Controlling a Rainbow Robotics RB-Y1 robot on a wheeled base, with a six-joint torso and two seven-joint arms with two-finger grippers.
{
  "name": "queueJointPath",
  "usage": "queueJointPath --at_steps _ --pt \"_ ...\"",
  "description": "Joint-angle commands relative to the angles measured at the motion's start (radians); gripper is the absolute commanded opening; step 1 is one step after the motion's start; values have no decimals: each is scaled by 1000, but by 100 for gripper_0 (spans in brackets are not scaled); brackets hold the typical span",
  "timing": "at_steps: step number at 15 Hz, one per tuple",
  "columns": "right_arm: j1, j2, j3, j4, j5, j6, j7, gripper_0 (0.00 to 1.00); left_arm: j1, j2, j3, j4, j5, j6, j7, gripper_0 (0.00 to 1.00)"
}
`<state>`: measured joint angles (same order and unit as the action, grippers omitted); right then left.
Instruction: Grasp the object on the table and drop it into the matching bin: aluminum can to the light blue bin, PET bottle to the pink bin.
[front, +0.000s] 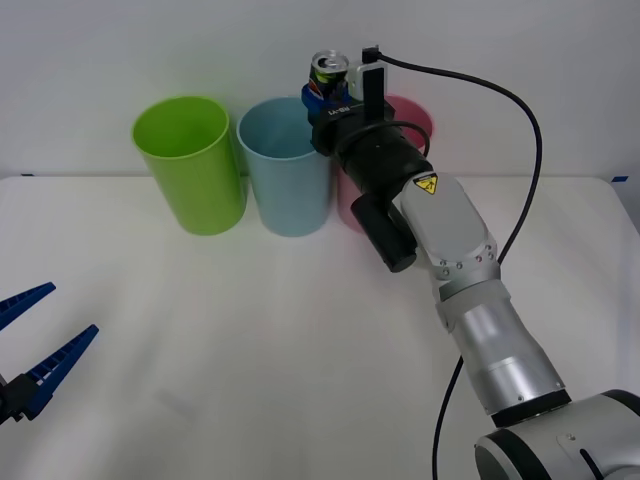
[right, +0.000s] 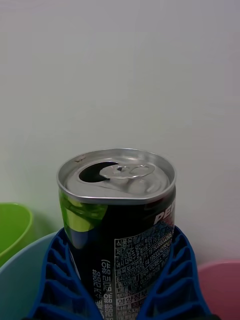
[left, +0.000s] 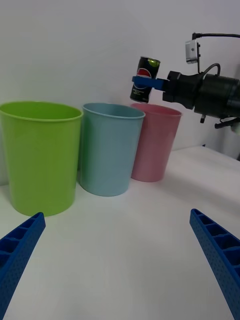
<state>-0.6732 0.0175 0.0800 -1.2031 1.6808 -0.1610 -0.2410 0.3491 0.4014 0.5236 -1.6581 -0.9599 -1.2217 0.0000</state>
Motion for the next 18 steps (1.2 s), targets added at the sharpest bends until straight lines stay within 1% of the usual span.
queueJointPath --at_steps 1,7,12,13,15,18 --pt "1 0 27 7 -1 0 2 0 0 0 0 0 0 0 0 100" --pt "-8 0 69 7 -9 0 2 0 0 0 0 0 0 0 0 100" --pt "-39 0 52 7 -10 -9 2 0 0 0 0 0 0 0 0 100" --pt "-55 0 49 27 -12 -11 2 0 0 0 0 0 0 0 0 100" --pt "-123 0 7 112 -23 -25 12 0 0 0 0 0 0 0 0 100" --pt "-197 0 -37 203 -43 -45 34 0 0 0 0 0 0 0 0 100"
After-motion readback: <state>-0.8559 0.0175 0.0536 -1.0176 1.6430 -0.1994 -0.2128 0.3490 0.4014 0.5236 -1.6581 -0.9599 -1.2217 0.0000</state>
